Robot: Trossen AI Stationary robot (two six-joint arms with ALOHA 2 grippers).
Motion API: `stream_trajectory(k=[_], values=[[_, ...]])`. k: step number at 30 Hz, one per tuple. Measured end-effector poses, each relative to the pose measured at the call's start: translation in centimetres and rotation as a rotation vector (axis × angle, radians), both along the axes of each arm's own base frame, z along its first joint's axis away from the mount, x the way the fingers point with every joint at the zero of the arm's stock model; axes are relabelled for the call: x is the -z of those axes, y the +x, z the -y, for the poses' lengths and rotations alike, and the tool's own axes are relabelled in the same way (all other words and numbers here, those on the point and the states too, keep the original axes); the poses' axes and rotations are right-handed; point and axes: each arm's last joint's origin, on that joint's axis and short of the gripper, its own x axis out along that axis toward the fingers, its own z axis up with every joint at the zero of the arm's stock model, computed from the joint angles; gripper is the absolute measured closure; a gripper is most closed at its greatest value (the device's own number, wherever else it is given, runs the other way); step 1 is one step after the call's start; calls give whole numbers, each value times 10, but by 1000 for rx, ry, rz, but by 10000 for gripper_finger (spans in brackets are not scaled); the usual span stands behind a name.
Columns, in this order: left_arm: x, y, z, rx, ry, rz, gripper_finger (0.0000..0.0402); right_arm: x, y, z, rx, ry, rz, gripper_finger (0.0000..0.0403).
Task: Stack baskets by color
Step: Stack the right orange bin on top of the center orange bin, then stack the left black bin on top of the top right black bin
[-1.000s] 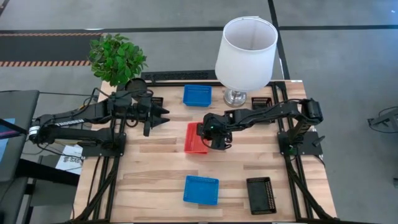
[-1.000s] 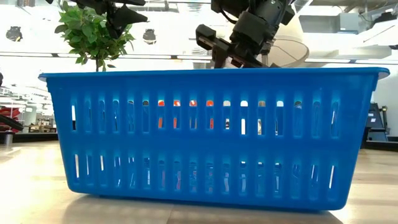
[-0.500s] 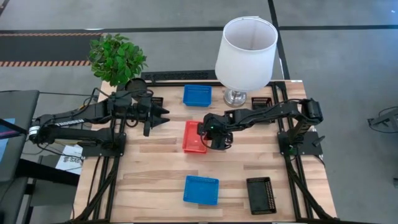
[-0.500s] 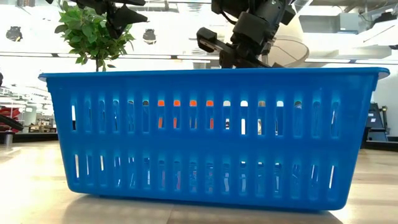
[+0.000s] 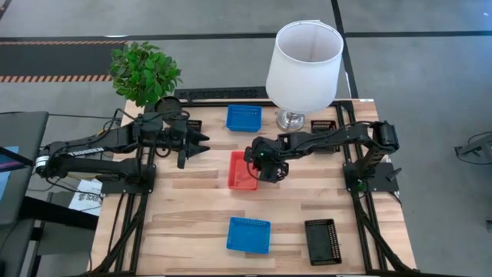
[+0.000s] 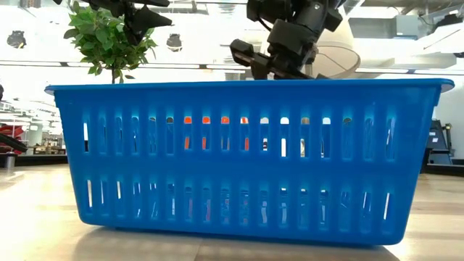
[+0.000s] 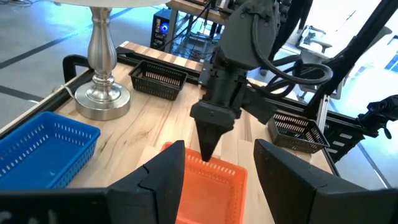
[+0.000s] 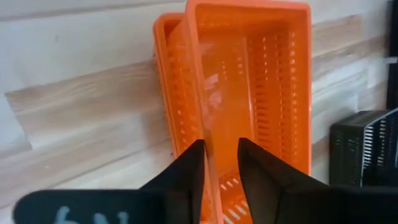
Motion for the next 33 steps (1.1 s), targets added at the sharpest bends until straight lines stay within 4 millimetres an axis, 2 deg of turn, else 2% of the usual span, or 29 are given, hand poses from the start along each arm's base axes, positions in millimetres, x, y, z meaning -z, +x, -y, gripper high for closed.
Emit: stream_trajectory(k=[9,17,21,27,29,33], values=[[0,0,0,1,0,-2,223,-10,-4,-7,172,70,17,217],[1,0,0,1,-2,-13,223,-36,-32,-7,475,185,-26,211],[3,-1,0,3,2,-36,223,-53,-56,-8,739,330,-84,223],[13,-5,0,-36,12,-145,223,-69,-92,-11,1316,643,-204,239],[19,-7,0,-36,11,-209,223,-72,-103,-12,1447,686,-263,242],[31,-10,-1,-79,20,-349,223,-73,-120,-19,1636,665,-357,243]])
